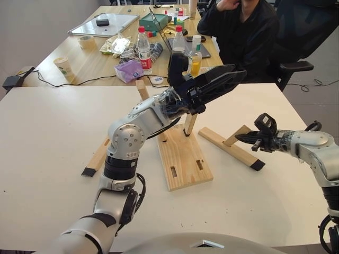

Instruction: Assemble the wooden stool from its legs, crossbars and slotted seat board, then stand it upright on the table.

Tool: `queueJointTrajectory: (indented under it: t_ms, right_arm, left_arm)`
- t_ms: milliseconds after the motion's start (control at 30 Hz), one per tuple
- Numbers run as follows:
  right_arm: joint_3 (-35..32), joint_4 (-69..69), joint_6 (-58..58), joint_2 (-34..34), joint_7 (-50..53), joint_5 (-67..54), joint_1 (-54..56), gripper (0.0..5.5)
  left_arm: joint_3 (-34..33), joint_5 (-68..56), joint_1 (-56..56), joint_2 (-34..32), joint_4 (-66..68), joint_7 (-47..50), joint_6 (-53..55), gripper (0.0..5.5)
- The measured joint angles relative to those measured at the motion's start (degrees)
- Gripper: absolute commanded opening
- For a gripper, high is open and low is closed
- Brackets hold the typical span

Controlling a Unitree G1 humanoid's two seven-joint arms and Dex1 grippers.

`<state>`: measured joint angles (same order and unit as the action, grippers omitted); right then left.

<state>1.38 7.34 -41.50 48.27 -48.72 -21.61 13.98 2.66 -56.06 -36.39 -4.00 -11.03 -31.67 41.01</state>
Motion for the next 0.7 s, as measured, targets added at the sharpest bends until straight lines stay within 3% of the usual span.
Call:
queueJointTrajectory:
  t_ms: [700]
  right_arm:
    - [-0.60, 3.82, -5.58, 0.33, -1.31, 0.59, 1.56, 0.39]
  left_arm:
    - [-0.22, 0.96, 0.31, 0.45, -0.47, 0.38, -0.01, 2.59]
